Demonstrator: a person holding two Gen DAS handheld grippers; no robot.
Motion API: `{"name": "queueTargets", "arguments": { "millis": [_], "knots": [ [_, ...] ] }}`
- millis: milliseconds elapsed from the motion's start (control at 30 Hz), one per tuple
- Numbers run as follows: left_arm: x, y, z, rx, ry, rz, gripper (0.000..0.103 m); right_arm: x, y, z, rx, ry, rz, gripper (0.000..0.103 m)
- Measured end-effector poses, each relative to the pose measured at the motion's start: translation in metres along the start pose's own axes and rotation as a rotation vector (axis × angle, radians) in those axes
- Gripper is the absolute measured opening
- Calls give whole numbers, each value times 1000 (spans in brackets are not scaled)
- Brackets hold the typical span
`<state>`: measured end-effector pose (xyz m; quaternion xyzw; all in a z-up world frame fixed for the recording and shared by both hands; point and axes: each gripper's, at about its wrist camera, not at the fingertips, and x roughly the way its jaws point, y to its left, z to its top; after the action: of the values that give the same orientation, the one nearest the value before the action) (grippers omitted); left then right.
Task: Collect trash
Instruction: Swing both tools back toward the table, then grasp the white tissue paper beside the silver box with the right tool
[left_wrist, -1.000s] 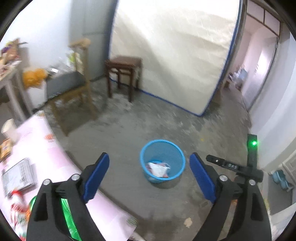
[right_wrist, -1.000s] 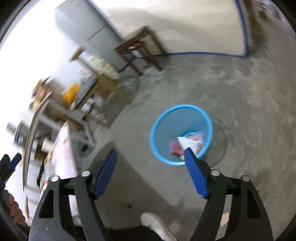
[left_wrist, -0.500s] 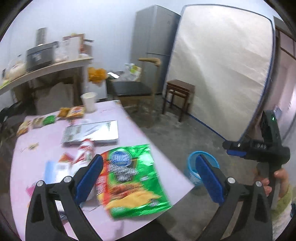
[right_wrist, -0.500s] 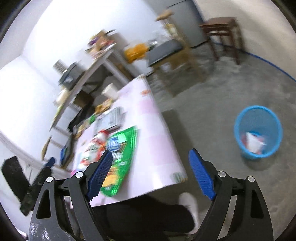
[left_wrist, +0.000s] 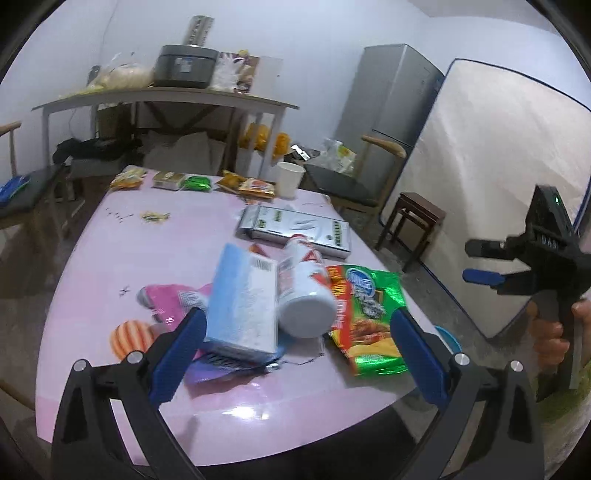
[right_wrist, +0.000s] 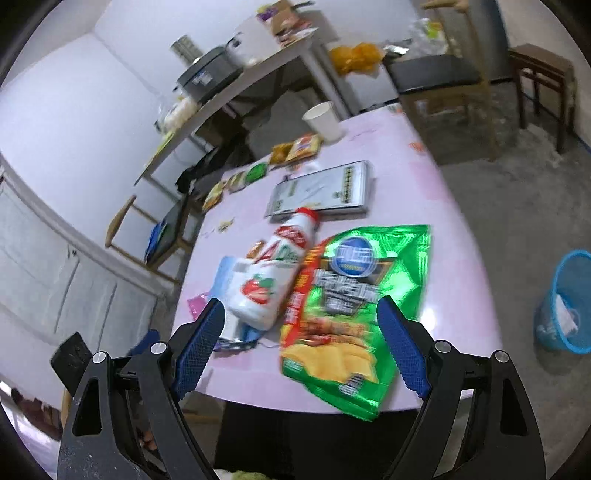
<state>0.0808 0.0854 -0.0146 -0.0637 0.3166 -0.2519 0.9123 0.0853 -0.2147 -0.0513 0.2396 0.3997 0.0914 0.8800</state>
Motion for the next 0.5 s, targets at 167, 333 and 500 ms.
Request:
{"name": "queueTargets", "arguments": {
  "millis": [167,333,500],
  "knots": [
    [3,20,-2,-1,-16,-9,97,34,29,15,-35,32,-21,81],
    [10,31,-3,8,-8,-19,97,67,39,28,-28,69,-39,81],
    [13,41,2,11,-17,-33,97,95,44,39,-17,108,-43,81]
  ]
}}
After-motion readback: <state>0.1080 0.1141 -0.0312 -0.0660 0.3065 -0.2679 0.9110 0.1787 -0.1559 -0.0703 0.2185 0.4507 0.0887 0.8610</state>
